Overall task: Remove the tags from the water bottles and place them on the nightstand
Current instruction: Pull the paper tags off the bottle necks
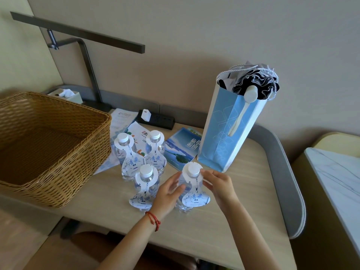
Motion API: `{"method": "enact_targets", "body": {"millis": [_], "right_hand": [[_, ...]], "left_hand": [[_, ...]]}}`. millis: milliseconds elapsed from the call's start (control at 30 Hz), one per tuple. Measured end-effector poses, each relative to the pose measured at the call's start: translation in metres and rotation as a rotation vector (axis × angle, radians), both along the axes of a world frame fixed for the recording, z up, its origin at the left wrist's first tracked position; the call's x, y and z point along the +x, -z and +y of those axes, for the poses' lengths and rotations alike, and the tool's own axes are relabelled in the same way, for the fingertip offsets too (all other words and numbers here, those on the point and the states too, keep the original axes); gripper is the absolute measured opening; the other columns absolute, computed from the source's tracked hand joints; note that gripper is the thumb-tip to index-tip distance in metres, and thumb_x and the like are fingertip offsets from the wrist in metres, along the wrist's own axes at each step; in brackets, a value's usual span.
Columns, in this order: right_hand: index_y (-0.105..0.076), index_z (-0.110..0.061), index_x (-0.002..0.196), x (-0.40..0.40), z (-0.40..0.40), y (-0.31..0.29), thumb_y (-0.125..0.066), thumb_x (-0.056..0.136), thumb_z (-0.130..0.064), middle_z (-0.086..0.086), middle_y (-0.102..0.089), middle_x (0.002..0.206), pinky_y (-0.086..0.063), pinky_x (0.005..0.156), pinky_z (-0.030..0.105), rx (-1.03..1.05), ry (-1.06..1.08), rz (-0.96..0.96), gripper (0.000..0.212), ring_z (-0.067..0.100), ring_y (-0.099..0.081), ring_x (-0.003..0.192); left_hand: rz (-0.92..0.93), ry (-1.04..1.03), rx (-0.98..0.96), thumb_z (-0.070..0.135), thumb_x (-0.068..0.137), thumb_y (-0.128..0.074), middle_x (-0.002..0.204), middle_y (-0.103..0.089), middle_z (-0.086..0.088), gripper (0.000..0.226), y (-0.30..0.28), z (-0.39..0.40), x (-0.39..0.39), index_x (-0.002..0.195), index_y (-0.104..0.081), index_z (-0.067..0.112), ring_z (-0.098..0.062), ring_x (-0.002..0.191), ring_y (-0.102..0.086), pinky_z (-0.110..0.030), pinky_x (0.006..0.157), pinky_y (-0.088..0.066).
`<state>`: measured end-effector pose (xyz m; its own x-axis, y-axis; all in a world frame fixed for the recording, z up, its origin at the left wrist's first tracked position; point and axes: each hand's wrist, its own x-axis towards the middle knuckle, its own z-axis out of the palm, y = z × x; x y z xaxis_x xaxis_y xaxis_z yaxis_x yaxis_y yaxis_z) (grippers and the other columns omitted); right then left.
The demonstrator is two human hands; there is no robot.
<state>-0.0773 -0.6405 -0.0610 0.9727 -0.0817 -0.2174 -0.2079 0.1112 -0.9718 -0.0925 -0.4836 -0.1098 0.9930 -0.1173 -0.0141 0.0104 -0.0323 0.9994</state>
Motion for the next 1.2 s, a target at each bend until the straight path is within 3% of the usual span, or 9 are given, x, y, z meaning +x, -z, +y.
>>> {"method": "enact_targets", "body": {"millis": [100, 167, 267, 433, 567, 667, 767, 1033, 1200], "right_hand": [[-0.069, -0.014, 0.057, 0.002, -0.002, -0.006, -0.062, 0.084, -0.008, -0.004, -0.072, 0.066, -0.051, 0.06, 0.013, 0.067, -0.036, -0.025, 0.029, 0.005, -0.065, 0.064], [-0.07, -0.016, 0.054, 0.005, -0.002, -0.009, -0.062, 0.083, -0.009, -0.006, -0.071, 0.065, -0.05, 0.065, 0.015, 0.061, -0.067, -0.042, 0.031, 0.004, -0.064, 0.065], [-0.071, -0.015, 0.056, 0.006, -0.006, -0.013, -0.063, 0.083, -0.009, -0.004, -0.072, 0.069, -0.049, 0.078, 0.025, 0.083, -0.066, -0.037, 0.028, 0.01, -0.064, 0.072], [-0.071, -0.012, 0.06, -0.002, -0.032, 0.002, -0.061, 0.085, -0.01, 0.002, -0.075, 0.08, -0.051, 0.063, 0.018, 0.168, 0.047, 0.047, 0.027, 0.008, -0.067, 0.071], [-0.067, -0.009, 0.07, -0.018, -0.054, 0.029, -0.063, 0.083, -0.01, 0.007, -0.076, 0.083, -0.05, 0.069, 0.024, 0.143, 0.105, 0.162, 0.014, 0.011, -0.068, 0.072], [-0.066, -0.001, 0.081, -0.026, -0.063, 0.056, -0.065, 0.082, -0.01, 0.009, -0.075, 0.083, -0.05, 0.07, 0.026, 0.061, 0.132, 0.269, 0.009, 0.016, -0.067, 0.072], [-0.066, -0.001, 0.074, -0.03, -0.063, 0.082, -0.069, 0.08, -0.011, 0.009, -0.068, 0.07, -0.047, 0.062, 0.025, -0.071, 0.159, 0.381, 0.012, 0.018, -0.06, 0.065], [-0.063, -0.012, 0.052, -0.027, -0.057, 0.121, -0.068, 0.079, -0.016, 0.001, -0.058, 0.049, -0.043, 0.057, 0.027, -0.419, 0.195, 0.397, 0.028, 0.018, -0.049, 0.051], [-0.072, -0.008, 0.073, -0.027, -0.058, 0.122, -0.067, 0.08, -0.023, 0.002, -0.065, 0.058, -0.047, 0.06, 0.027, -0.535, 0.155, 0.381, 0.017, 0.02, -0.059, 0.062]], "left_hand": [[0.021, -0.009, -0.009, 0.011, 0.088, -0.055, 0.131, -0.051, 0.004, 0.043, 0.001, -0.001, 0.001, 0.129, -0.045, 0.017, -0.006, 0.119, -0.048, -0.004, 0.09, -0.04], [0.02, -0.007, -0.007, 0.01, 0.088, -0.056, 0.133, -0.051, -0.001, 0.044, 0.001, -0.001, 0.001, 0.13, -0.045, 0.015, -0.011, 0.123, -0.047, -0.007, 0.091, -0.04], [0.011, -0.023, 0.008, 0.013, 0.088, -0.056, 0.13, -0.046, 0.008, 0.044, -0.001, -0.001, 0.0, 0.127, -0.042, 0.025, -0.008, 0.12, -0.044, 0.002, 0.083, -0.038], [0.004, -0.019, 0.031, 0.017, 0.088, -0.055, 0.134, -0.042, 0.008, 0.048, 0.001, 0.001, -0.003, 0.134, -0.041, 0.016, -0.008, 0.123, -0.041, 0.002, 0.086, -0.036], [0.011, -0.05, 0.017, 0.018, 0.088, -0.055, 0.13, -0.041, 0.012, 0.048, 0.001, -0.001, -0.006, 0.133, -0.04, 0.017, -0.003, 0.12, -0.04, 0.004, 0.079, -0.037], [0.022, -0.06, -0.016, 0.015, 0.089, -0.054, 0.129, -0.041, 0.011, 0.046, 0.0, -0.003, -0.007, 0.133, -0.041, 0.016, -0.003, 0.119, -0.04, 0.003, 0.081, -0.038], [0.034, -0.07, -0.046, 0.012, 0.089, -0.053, 0.13, -0.041, 0.011, 0.046, -0.002, -0.005, -0.008, 0.133, -0.041, 0.014, -0.003, 0.12, -0.04, 0.0, 0.087, -0.037], [0.054, -0.074, -0.035, 0.013, 0.09, -0.052, 0.131, -0.039, 0.012, 0.047, -0.01, -0.006, -0.013, 0.135, -0.039, 0.012, -0.003, 0.12, -0.04, -0.034, 0.107, -0.036], [0.064, -0.1, -0.025, 0.014, 0.09, -0.053, 0.133, -0.043, 0.008, 0.046, -0.009, -0.007, -0.015, 0.134, -0.041, 0.013, 0.0, 0.116, -0.042, -0.03, 0.105, -0.037]]}}
